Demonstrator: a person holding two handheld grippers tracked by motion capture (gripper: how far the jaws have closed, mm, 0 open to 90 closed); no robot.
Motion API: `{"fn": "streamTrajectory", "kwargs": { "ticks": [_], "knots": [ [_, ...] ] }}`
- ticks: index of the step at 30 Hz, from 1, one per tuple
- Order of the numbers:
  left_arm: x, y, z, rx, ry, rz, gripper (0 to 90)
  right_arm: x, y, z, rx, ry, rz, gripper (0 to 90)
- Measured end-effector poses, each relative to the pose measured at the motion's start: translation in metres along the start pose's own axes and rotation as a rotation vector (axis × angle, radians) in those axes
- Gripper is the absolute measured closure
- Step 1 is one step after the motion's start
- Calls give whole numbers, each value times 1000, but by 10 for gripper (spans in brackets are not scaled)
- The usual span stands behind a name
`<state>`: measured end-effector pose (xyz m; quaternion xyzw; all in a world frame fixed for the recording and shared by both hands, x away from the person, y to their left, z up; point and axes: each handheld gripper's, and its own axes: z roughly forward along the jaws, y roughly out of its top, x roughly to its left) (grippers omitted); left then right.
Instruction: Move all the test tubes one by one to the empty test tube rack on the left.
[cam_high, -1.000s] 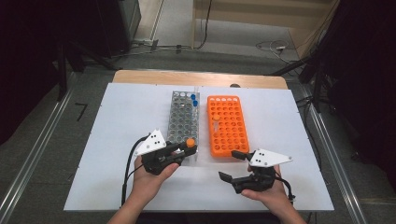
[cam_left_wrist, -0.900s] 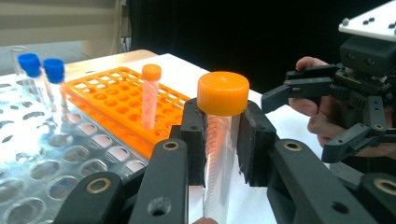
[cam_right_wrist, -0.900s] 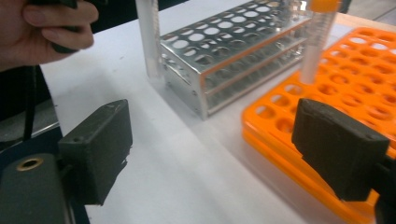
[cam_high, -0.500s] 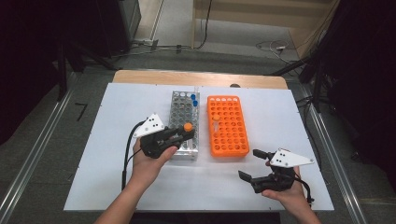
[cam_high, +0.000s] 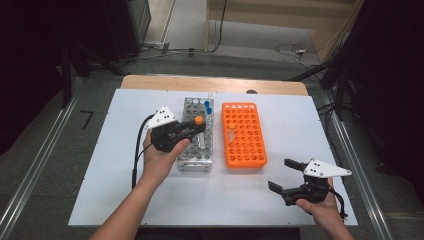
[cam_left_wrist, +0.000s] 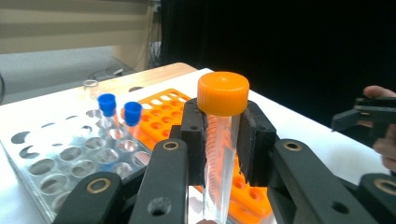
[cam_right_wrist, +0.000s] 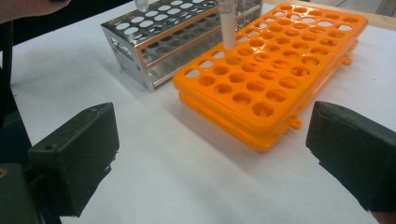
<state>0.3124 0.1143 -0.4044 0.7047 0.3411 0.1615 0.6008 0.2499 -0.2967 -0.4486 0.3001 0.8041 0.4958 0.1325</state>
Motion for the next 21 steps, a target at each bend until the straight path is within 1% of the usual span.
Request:
{"fn": "streamTrajectory", "kwargs": {
  "ticks": [3, 4, 5, 7, 10, 14, 19, 21],
  "knots": [
    [5, 3, 5, -4, 11, -6, 748, -5, -2, 0, 1, -12, 9, 14],
    [7, 5, 7, -5, 15, -6, 748, -6, -3, -1, 0, -13, 4, 14],
    [8, 6, 9, -7, 18, -7, 748, -8, -3, -1, -1, -17, 12, 14],
    [9, 8, 13, -7, 30, 4, 748, -11, -4, -2, 1, -4, 10, 14],
    [12, 9, 20, -4, 39, 11, 748, -13, -7, -2, 6, -2, 13, 15],
    [16, 12, 29, -3, 53, 10, 748, -15, -8, -2, 2, -2, 12, 15],
    [22, 14, 40, -24, 81, -1, 748, -16, -9, -2, -2, -1, 15, 15],
    [24, 13, 44, -28, 94, 0, 748, -16, -9, -2, -2, -2, 18, 15]
  ]
}}
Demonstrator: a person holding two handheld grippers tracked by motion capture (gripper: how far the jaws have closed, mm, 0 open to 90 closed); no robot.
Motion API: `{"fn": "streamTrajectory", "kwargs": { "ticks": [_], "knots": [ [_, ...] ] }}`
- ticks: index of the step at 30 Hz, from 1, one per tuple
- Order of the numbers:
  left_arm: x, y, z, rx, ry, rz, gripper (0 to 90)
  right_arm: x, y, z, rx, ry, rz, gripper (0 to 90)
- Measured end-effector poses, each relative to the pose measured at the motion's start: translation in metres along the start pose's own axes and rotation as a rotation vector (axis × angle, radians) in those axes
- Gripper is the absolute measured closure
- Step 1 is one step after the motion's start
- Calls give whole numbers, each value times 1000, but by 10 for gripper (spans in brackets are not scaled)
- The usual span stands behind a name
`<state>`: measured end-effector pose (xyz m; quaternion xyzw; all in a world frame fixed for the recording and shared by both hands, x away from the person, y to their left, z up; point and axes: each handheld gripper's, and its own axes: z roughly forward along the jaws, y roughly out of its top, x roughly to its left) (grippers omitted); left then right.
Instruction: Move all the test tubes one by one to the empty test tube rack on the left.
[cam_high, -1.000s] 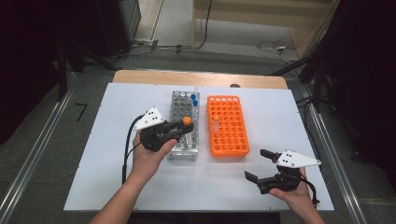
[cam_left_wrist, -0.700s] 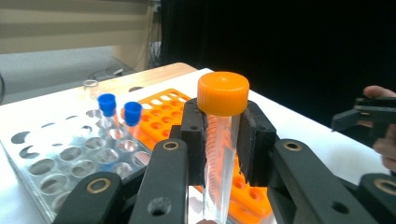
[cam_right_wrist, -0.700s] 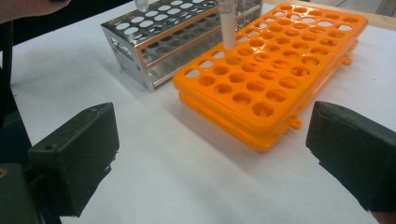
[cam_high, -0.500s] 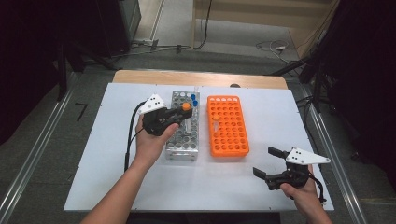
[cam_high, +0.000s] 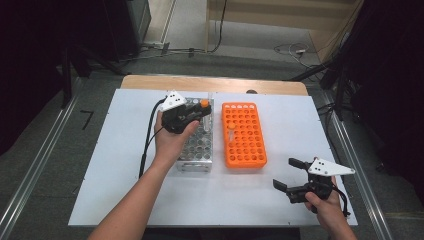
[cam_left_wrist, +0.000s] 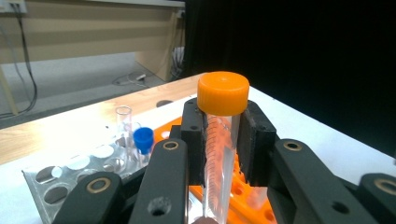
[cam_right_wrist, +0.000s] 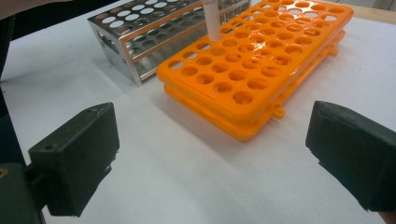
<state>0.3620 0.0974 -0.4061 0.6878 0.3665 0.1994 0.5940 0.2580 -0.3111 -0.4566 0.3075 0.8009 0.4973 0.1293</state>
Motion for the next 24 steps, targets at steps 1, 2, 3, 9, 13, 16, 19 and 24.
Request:
{"fn": "streamTrajectory", "kwargs": {
  "ticks": [1, 2, 3, 9, 13, 16, 19, 24],
  "knots": [
    [1, -1, 2, -4, 8, -2, 748, 0, 0, 0, -1, 2, 0, 15],
    [2, -1, 4, -5, 14, -4, 748, 0, 0, 0, -1, 2, 0, 15],
    [3, -2, 6, -7, 21, -6, 748, 0, 0, 0, -1, 2, -1, 15],
    [6, -6, 15, -24, 51, 0, 748, -1, -1, -1, -1, 0, -1, 15],
    [8, -9, 19, -24, 61, -5, 748, -2, -1, -1, -5, 0, 1, 15],
    [7, -11, 22, -7, 71, 7, 747, -2, -1, -1, -4, -2, 2, 15],
    [5, -12, 23, 6, 86, 23, 747, -3, -1, -1, -4, -2, 2, 15],
    [-2, -11, 21, 36, 113, 58, 739, -3, -1, -1, -3, -5, 1, 15]
  ]
}}
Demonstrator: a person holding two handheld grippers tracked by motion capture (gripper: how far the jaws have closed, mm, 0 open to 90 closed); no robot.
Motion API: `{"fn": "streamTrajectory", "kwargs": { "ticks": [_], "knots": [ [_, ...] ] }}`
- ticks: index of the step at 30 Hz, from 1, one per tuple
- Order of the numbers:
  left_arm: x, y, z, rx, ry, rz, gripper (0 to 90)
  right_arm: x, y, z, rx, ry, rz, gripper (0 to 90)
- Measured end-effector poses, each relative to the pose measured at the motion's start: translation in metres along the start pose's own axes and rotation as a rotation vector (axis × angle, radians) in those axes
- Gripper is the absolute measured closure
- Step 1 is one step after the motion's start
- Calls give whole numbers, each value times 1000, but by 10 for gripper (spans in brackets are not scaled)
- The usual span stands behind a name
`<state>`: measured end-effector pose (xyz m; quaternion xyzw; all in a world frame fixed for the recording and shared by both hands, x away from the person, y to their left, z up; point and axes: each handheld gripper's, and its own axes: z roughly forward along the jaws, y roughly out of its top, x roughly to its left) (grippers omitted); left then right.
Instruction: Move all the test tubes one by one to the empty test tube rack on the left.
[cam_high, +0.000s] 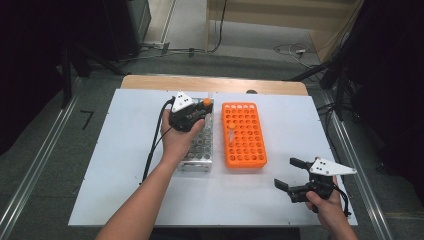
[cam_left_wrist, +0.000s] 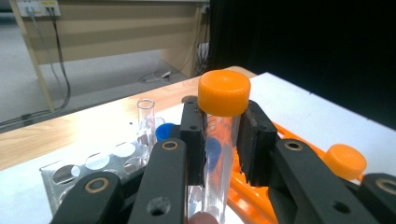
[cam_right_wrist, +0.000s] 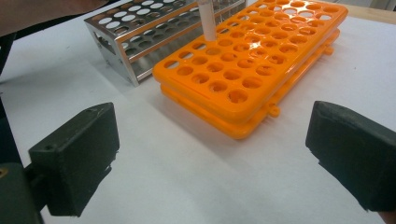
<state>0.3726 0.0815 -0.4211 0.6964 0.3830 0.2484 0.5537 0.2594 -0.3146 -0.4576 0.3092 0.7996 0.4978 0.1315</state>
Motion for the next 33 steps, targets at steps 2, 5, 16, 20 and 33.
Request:
{"fn": "streamTrajectory", "kwargs": {
  "ticks": [2, 5, 16, 20, 33],
  "knots": [
    [-3, -1, -1, 20, 10, 26, 736, 0, 0, 0, 1, 0, -1, 15],
    [-7, -3, -2, 40, 37, 37, 737, 0, 0, 0, 1, 0, -1, 16],
    [-9, -7, 0, 79, 52, 30, 729, 0, -1, 2, 9, 6, 1, 16],
    [-9, -9, 1, 95, 34, 27, 710, 1, -1, 2, 12, 7, 2, 17],
    [-8, -10, -8, 71, 10, -19, 442, 1, 0, 3, 8, 7, -2, 17]
  ]
}}
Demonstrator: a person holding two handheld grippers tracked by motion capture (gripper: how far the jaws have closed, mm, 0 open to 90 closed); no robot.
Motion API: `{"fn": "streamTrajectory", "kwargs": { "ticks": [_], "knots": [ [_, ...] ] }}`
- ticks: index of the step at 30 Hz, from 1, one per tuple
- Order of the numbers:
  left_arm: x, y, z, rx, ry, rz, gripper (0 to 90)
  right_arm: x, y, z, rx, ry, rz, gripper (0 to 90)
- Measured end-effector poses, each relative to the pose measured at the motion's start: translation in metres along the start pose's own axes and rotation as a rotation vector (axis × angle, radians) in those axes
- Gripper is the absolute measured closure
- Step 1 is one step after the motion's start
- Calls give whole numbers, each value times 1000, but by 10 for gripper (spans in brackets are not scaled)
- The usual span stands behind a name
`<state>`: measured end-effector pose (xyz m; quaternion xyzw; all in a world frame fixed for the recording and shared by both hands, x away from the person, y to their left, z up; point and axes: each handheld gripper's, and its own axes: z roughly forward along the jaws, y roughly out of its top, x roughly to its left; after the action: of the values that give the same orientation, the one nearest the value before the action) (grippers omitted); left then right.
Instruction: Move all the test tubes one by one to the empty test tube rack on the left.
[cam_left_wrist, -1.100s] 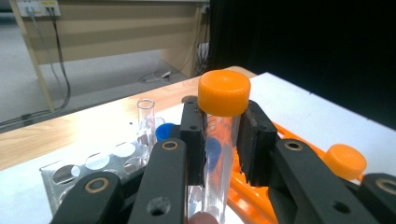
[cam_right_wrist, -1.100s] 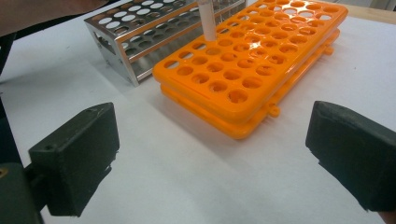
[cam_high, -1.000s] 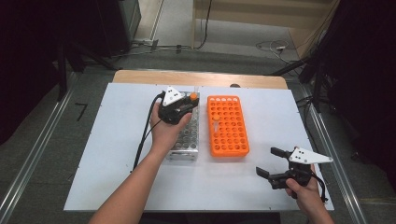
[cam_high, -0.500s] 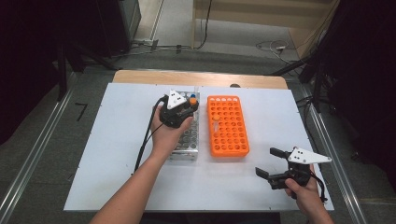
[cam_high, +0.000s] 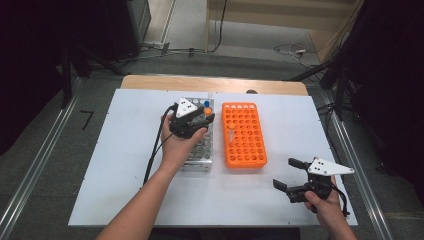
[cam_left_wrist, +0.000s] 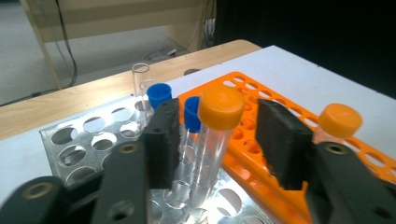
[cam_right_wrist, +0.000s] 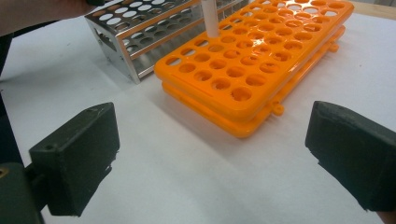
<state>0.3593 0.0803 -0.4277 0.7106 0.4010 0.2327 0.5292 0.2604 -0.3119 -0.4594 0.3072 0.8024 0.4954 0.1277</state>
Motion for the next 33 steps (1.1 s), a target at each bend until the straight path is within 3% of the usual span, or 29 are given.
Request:
{"fn": "streamTrajectory", "kwargs": {
  "ticks": [13, 19, 33],
  "knots": [
    [-9, -2, -37, -40, -118, -19, 29, 3, 4, 2, -15, -9, 1, 18],
    [-13, -10, -60, -59, -155, -28, 0, 5, 9, 4, -26, -15, 3, 18],
    [-19, -38, -107, -94, -191, -38, 0, 11, 30, 29, -33, -11, 5, 24]
  ]
}}
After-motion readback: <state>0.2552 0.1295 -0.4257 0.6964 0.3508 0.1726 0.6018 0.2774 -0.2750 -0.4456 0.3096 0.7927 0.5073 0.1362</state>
